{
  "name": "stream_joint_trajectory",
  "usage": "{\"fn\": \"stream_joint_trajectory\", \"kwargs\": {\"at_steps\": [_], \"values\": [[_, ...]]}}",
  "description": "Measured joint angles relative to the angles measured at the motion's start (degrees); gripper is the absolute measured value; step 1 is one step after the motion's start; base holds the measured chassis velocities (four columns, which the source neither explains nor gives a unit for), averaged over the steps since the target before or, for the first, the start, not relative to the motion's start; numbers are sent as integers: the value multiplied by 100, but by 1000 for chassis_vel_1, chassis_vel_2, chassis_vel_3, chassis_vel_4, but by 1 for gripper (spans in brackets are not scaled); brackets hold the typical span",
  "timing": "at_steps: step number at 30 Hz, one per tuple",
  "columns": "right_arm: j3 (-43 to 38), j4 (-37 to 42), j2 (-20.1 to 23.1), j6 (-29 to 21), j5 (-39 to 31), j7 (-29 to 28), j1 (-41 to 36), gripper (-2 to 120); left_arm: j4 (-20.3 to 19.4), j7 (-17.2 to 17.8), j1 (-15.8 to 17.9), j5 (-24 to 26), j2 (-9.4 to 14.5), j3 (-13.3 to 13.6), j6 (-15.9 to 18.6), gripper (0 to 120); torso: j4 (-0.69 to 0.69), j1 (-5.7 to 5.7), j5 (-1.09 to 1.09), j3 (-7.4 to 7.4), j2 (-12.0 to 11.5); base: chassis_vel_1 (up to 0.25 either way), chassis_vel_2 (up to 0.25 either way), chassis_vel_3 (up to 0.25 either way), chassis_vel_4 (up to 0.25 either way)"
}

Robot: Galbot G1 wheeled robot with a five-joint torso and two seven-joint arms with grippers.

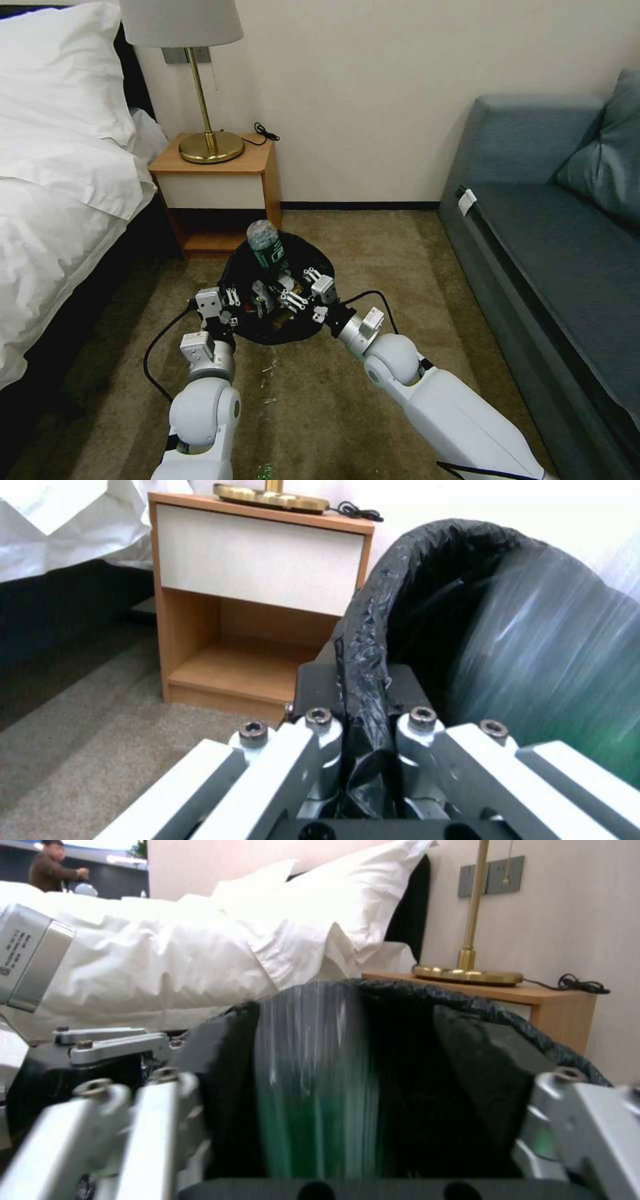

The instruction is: Pick up the trash bin, then pick up the garbage on the floor and place it into the trash bin.

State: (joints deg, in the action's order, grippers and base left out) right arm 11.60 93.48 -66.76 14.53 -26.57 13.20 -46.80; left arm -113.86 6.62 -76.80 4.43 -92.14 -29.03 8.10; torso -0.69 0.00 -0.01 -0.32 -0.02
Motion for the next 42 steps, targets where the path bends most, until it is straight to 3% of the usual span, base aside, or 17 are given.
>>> {"fn": "stream_joint_trajectory", "kwargs": {"at_steps": [3,6,12,19,33,35,38,42], "values": [[-17,0,-10,0,0,19,13,79,-6,0,-3,-1,0,0,0,4,0,0,0,0,0,0,0,0,0],[-57,-1,-44,0,-3,46,49,93,-9,1,2,-4,0,0,-1,4,0,0,0,0,0,0,0,0,0],[-206,35,-29,-2,-20,53,157,95,6,1,8,-4,0,-5,-2,4,0,0,1,0,0,0,0,0,0],[-983,44,34,-77,-43,-133,358,98,38,0,11,22,0,-22,-9,4,2,0,1,0,0,0,0,0,0],[-3013,8,591,-150,-56,-284,-738,99,275,183,160,222,0,-77,46,4,-1,0,1,0,0,0,0,0,0],[-3131,19,551,-119,-52,-277,-895,99,332,199,181,232,0,-85,47,4,-1,0,-1,0,0,0,0,0,0],[-3443,-28,90,-25,115,-227,-1257,99,557,217,297,316,0,-136,47,4,-1,0,0,0,0,0,0,0,0],[-3634,-142,-214,70,232,-183,-1424,99,793,170,443,399,1,-157,47,4,1,0,-1,0,0,0,0,0,0]]}}
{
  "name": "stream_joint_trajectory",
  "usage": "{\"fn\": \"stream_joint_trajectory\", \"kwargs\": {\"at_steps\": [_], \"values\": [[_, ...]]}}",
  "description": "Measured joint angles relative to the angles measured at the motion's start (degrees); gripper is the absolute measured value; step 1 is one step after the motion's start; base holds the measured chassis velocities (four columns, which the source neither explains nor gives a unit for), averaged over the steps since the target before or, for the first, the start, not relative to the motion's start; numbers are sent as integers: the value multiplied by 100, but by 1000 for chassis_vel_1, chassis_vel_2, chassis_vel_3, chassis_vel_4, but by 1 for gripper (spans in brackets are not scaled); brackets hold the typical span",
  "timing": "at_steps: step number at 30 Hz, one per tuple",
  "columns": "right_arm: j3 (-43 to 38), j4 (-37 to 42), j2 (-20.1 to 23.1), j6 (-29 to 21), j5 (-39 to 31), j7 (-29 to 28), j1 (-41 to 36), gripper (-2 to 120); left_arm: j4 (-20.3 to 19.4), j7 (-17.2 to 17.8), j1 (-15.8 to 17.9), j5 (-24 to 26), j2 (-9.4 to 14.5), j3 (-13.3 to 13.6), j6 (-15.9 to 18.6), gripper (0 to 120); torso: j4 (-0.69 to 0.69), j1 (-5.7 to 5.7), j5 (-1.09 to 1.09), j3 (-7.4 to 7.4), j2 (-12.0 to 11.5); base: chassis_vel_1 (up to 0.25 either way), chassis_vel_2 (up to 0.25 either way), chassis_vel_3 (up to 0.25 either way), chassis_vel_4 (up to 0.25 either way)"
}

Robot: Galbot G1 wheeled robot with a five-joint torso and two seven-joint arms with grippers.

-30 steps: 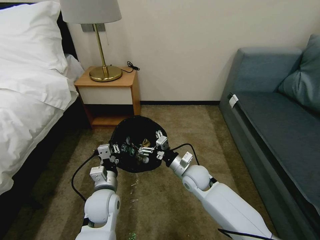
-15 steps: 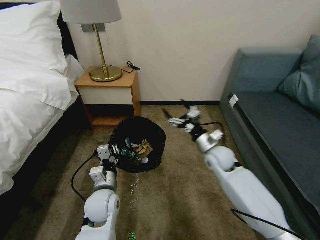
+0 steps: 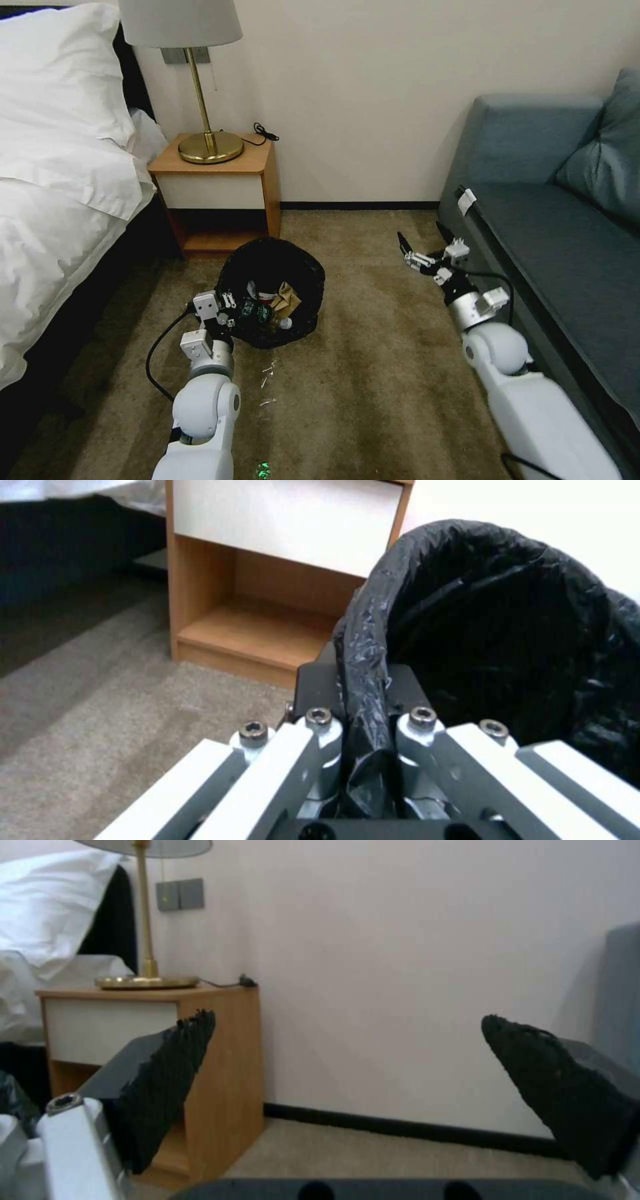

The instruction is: Pick up the trash bin, then pick up the garbage on the floor and place it into the trash bin.

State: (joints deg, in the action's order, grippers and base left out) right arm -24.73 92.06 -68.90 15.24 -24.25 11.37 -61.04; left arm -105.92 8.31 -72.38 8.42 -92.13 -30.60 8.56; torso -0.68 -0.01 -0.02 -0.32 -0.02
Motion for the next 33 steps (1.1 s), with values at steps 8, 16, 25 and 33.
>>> {"fn": "stream_joint_trajectory", "kwargs": {"at_steps": [8,16,25,33], "values": [[-186,52,-10,93,32,137,-282,99,359,362,220,523,0,3,43,4,-2,0,1,0,0,0,0,0,0],[-293,180,-21,153,32,266,-519,98,682,603,493,909,30,-85,87,4,-2,0,1,0,0,0,0,0,0],[-362,247,-24,188,45,340,-650,98,948,614,638,1198,115,-187,276,4,-1,0,0,0,0,0,0,0,0],[-410,244,-70,243,45,429,-760,98,1095,612,738,1444,160,-290,410,4,-1,0,1,0,0,0,0,0,0]]}}
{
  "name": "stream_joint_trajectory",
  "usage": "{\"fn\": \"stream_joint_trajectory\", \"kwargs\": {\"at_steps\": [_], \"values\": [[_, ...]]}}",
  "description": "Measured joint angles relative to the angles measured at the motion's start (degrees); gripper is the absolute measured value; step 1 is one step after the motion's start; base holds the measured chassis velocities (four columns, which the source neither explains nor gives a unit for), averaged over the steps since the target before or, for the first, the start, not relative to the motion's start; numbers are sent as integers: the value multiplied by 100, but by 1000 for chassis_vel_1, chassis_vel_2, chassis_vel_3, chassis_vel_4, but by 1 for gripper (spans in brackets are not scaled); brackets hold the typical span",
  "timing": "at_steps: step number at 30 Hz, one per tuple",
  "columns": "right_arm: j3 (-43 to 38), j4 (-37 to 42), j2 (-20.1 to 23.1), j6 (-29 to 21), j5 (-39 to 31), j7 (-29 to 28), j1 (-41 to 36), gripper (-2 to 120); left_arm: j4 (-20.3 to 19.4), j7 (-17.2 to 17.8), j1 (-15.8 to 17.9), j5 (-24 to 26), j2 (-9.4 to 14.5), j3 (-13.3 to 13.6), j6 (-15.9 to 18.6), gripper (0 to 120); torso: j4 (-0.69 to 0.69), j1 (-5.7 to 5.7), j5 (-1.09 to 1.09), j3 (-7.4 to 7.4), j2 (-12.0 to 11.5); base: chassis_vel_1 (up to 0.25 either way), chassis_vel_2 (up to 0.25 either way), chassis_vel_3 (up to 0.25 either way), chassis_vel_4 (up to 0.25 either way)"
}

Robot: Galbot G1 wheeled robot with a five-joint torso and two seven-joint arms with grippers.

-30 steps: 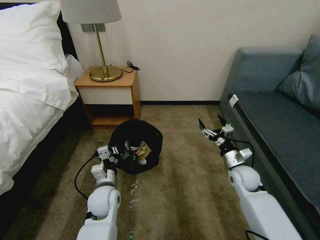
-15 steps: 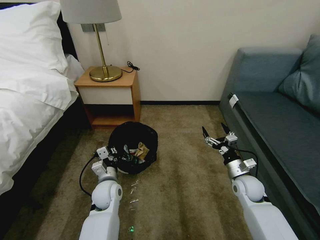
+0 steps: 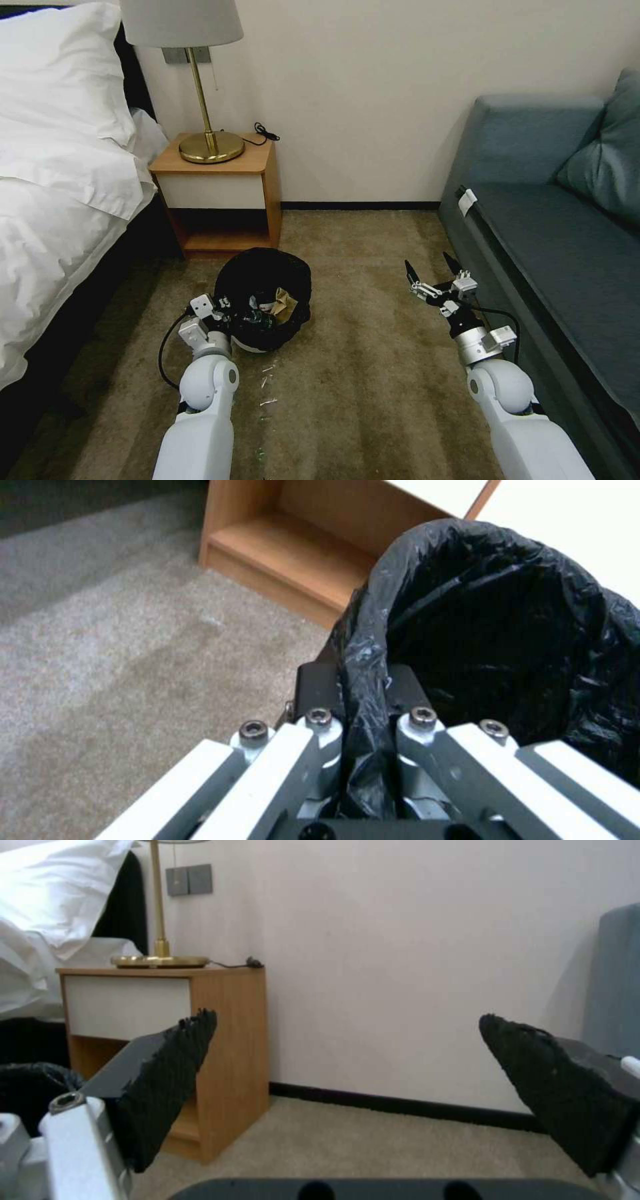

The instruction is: Pick up the trash bin, then pick up the garbage on the floor and place it into the trash bin.

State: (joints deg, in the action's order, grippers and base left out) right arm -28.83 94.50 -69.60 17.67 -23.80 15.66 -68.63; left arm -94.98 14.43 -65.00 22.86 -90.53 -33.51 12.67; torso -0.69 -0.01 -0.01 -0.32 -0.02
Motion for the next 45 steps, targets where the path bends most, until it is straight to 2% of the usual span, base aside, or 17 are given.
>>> {"fn": "stream_joint_trajectory", "kwargs": {"at_steps": [12,19,21,22,24,25,27,28,30,31,34,37,38,39,42,43,45], "values": [[-68,-18,-9,62,1,109,-146,98,640,-202,267,302,56,-248,-108,4,1,0,2,0,0,0,0,0,0],[-77,-26,-19,65,10,162,-153,100,673,-332,261,274,76,-250,-123,6,1,0,1,0,0,0,0,0,0],[-82,-38,-27,69,11,184,-156,100,633,-337,240,256,77,-248,-120,16,0,0,0,0,0,0,0,0,0],[-82,-38,-27,69,11,184,-156,100,633,-337,240,256,77,-248,-120,16,0,0,0,0,0,0,0,0,0],[-86,-38,-32,71,11,202,-167,99,571,-330,217,243,84,-247,-103,27,-1,0,-1,0,0,0,0,0,0],[-86,-38,-32,71,11,202,-167,99,571,-330,217,243,84,-247,-103,27,-1,0,-1,0,0,0,0,0,0],[-90,-44,-35,74,12,226,-172,99,466,-303,196,230,97,-251,-89,37,-1,0,-1,0,0,0,0,0,0],[-90,-44,-35,74,12,226,-172,99,466,-303,196,230,97,-251,-89,37,-1,0,-1,0,0,0,0,0,0],[-95,-55,-39,75,12,276,-191,99,327,-275,159,228,106,-264,-72,49,-1,0,-1,-1,0,0,0,0,0],[-95,-55,-39,75,12,276,-191,99,327,-275,159,228,106,-264,-72,49,-1,0,-1,-1,0,0,0,0,0],[-97,-73,-56,83,13,316,-209,99,125,-253,90,218,111,-267,-41,63,-1,0,0,0,0,0,0,0,0],[-104,-79,-63,90,15,326,-211,99,43,-252,57,204,111,-264,-31,68,0,0,0,0,0,0,0,0,0],[-113,-92,-74,98,18,333,-213,99,-68,-260,9,146,114,-263,-18,76,-1,0,0,0,0,0,0,0,0],[-113,-92,-74,98,18,333,-213,99,-68,-260,9,146,114,-263,-18,76,-1,0,0,0,0,0,0,0,0],[-143,-116,-139,139,45,291,-204,99,-392,-351,-145,-108,128,-268,33,92,-1,0,0,0,0,0,0,0,0],[-143,-116,-139,139,45,291,-204,99,-392,-351,-145,-108,128,-268,33,92,-1,0,0,0,0,0,0,0,0],[-149,-110,-196,124,64,93,-182,99,-661,-478,-248,-297,141,-269,65,98,0,0,0,0,0,0,0,0,0]]}}
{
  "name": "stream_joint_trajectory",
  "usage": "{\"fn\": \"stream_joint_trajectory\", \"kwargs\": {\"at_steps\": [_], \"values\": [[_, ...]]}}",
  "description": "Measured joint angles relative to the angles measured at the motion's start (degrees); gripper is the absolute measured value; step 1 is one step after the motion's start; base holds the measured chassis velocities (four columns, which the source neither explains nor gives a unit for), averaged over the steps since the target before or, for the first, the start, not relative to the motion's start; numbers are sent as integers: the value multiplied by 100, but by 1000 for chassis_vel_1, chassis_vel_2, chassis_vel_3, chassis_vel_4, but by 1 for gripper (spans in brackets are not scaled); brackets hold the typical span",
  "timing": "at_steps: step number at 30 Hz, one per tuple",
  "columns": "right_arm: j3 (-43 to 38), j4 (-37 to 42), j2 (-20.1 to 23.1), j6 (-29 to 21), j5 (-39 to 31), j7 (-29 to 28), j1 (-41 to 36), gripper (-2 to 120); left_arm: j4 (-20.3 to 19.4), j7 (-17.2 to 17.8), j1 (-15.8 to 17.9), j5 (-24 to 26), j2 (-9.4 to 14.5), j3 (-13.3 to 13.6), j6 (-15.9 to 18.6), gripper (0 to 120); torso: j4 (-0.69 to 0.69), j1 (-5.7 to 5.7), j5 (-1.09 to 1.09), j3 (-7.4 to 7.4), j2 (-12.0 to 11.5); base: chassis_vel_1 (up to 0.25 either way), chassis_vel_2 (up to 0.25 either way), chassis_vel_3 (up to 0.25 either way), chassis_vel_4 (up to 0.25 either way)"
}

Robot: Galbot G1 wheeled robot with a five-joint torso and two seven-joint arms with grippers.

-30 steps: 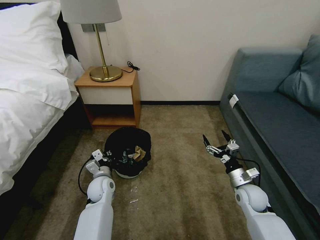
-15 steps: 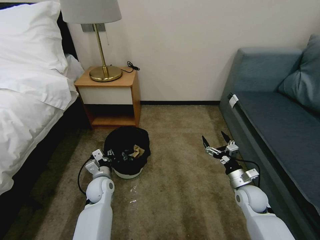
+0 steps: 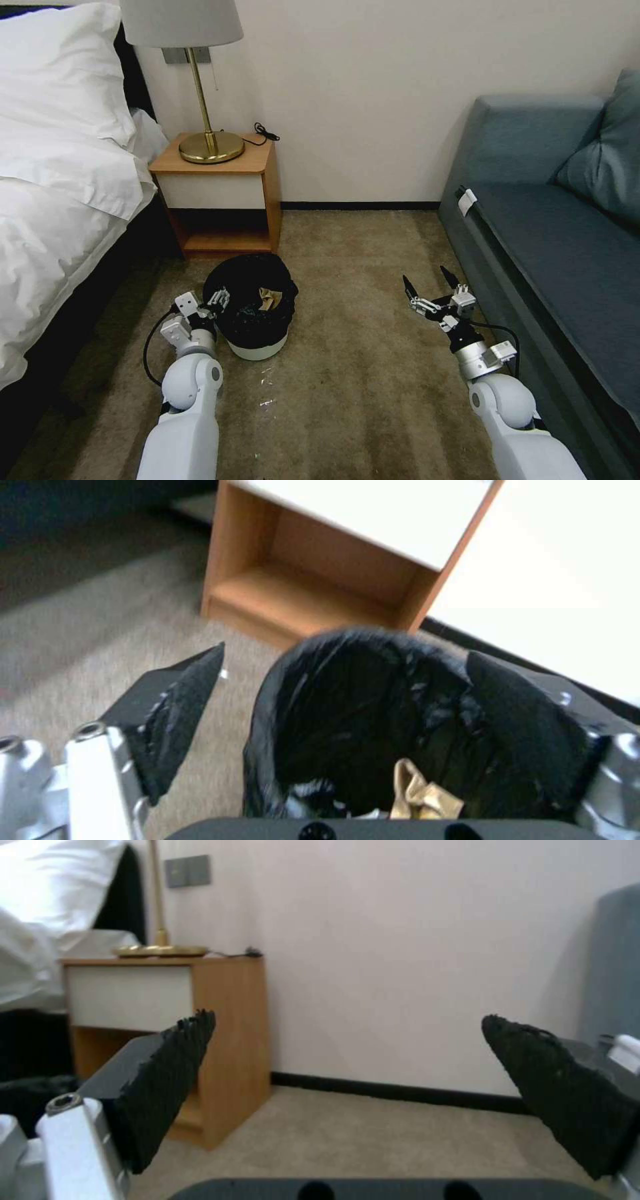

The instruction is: Pick up the trash bin, then pick up the garbage on the floor and place it into the trash bin.

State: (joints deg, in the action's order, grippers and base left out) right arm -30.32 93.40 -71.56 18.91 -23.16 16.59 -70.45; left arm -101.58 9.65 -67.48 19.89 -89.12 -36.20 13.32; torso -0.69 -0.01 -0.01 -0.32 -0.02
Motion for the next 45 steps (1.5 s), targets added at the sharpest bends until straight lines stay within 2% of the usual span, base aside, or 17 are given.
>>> {"fn": "stream_joint_trajectory", "kwargs": {"at_steps": [1,3,8,12,18,24,26,27,31,37,45], "values": [[0,0,0,0,0,0,0,99,0,0,0,0,0,0,0,98,0,0,0,0,0,0,0,0,0],[-20,74,-75,-167,89,-304,27,99,-370,-182,-100,-174,42,13,97,100,0,0,0,0,0,0,0,0,0],[-75,112,-147,-272,224,-452,46,100,-670,-274,-146,-296,130,22,207,100,0,0,0,0,0,0,0,0,0],[-114,129,-175,-279,263,-464,22,100,-787,-315,-201,-344,214,18,285,100,0,0,0,0,0,0,0,0,0],[-240,133,-229,-219,299,-461,-23,100,-949,-646,-421,-468,475,5,370,100,0,0,0,0,0,0,0,0,0],[-281,94,-326,-140,337,-503,-12,100,-1023,-908,-561,-526,610,22,385,100,0,0,0,0,0,0,0,0,0],[-284,71,-405,-133,373,-604,10,100,-1032,-1180,-602,-662,646,-9,330,100,0,0,0,0,0,0,0,0,0],[-284,71,-405,-133,373,-604,10,100,-1032,-1180,-602,-662,646,-9,330,100,0,0,0,0,0,0,0,0,0],[-257,62,-468,-152,385,-706,25,100,-963,-1487,-610,-865,648,-99,65,100,0,0,-1,0,0,0,0,0,0],[-237,76,-508,-274,384,-822,16,100,-871,-1622,-615,-894,604,-177,-193,100,0,0,0,0,0,0,0,0,0],[-256,57,-531,-332,395,-886,-27,100,-807,-1556,-618,-869,587,-149,-268,100,0,0,0,0,0,0,0,0,0]]}}
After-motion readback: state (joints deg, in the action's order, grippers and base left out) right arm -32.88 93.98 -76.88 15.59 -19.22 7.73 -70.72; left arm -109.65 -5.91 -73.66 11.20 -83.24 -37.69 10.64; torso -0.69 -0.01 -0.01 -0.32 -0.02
